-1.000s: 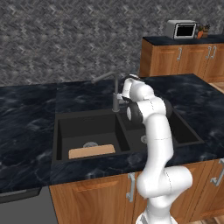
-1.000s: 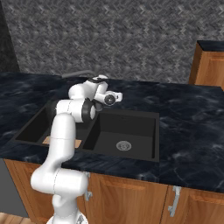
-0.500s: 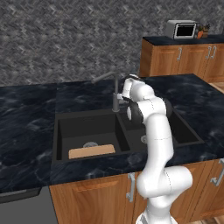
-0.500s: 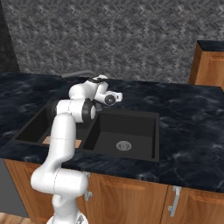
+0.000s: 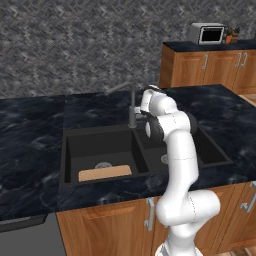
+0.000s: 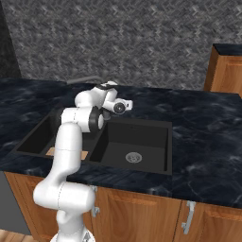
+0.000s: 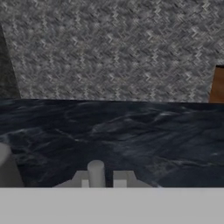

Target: Turn on the sink faucet with hot water and rinse the cutting board for ten seconds, then turn off the faucet. Push the cutting board to reach the water if necessary.

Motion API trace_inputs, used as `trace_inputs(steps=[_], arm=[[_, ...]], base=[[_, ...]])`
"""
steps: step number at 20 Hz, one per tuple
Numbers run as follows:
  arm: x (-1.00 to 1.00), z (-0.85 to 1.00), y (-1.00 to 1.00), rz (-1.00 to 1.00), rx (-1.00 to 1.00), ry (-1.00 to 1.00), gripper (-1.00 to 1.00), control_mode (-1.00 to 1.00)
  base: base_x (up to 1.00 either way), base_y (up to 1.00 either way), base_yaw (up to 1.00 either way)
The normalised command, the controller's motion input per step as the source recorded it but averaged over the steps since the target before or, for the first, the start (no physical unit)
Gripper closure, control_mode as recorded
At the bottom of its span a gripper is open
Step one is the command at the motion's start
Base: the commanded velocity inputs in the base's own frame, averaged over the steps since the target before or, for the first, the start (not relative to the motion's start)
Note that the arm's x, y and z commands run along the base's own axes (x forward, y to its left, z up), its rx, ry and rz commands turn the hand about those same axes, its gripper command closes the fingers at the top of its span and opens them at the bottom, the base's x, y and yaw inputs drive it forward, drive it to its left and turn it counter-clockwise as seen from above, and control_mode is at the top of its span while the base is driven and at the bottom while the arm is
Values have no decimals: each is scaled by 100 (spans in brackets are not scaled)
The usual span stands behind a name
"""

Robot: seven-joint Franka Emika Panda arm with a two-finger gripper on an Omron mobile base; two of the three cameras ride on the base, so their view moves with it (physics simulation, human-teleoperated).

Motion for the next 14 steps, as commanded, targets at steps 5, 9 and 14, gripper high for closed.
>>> trace_inputs(steps=[5, 9, 14], arm=[[-11, 0, -36, 0, 2, 0, 100, -100], [-13, 0, -37, 0, 1, 0, 100, -100], [-16, 0, -51, 0, 1, 0, 100, -100]], base=[[0, 0, 0], [0, 0, 0], [0, 0, 0]])
